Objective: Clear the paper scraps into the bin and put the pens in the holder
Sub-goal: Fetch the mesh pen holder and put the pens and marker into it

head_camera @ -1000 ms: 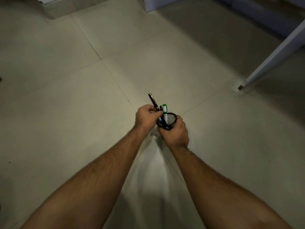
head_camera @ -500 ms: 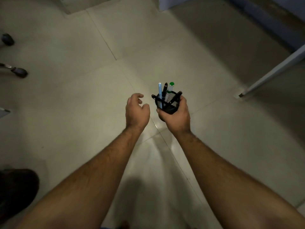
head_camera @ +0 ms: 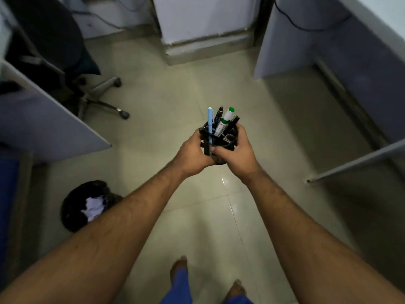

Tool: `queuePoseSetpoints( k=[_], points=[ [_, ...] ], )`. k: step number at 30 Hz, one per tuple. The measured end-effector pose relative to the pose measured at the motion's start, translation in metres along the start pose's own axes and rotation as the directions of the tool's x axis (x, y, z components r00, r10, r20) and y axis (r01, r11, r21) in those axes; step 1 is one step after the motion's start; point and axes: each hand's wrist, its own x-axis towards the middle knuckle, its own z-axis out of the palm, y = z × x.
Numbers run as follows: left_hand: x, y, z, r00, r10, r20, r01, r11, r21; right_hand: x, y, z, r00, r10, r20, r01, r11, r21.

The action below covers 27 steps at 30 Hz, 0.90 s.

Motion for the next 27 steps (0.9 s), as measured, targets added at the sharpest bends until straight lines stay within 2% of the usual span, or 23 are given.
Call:
queuePoseSetpoints(
  k=[5,10,13,16,20,22,25,27],
  points=[
    [-0.087,0.074,-0.095,0.982,-0.018,-0.189,0.003,0.997,-0.077,-0.039,-0.132,0.039,0.984,-0.083,0.155,0.11,0.979,-0.174],
    [-0.168,0.091,-0.189,0.909,-0.038,-0.414,-0.018,0.991,-0.13,-0.078,-0.202,0.13,0.938,-0.133,0.321,0.176,0.978,-0.111],
    [-0.215,0.074,-0.251,0.861,-0.074,-0.504,-0.014,0.985,-0.169,-0.102,-0.231,0.206,0.893,-0.143,0.427,0.178,0.983,-0.042],
    [-0.255,0.044,-0.315,0.814,-0.13,-0.566,0.005,0.976,-0.216,-0.119,-0.247,0.288,0.836,-0.119,0.536,0.171,0.984,-0.048],
    [-0.308,-0.011,-0.401,0.722,-0.193,-0.664,0.064,0.975,-0.214,-0.137,-0.26,0.403,0.721,-0.017,0.693,0.105,0.991,-0.086],
    [-0.332,-0.045,-0.438,0.649,-0.202,-0.733,0.073,0.976,-0.205,-0.15,-0.262,0.462,0.661,0.059,0.748,0.051,0.991,-0.123],
    [-0.36,-0.089,-0.479,0.555,-0.25,-0.794,0.093,0.966,-0.239,-0.166,-0.252,0.537,0.593,0.182,0.785,-0.036,0.979,-0.2],
    [-0.375,-0.124,-0.497,0.526,-0.297,-0.797,0.128,0.954,-0.272,-0.175,-0.24,0.581,0.553,0.248,0.795,-0.074,0.966,-0.249]
  ],
)
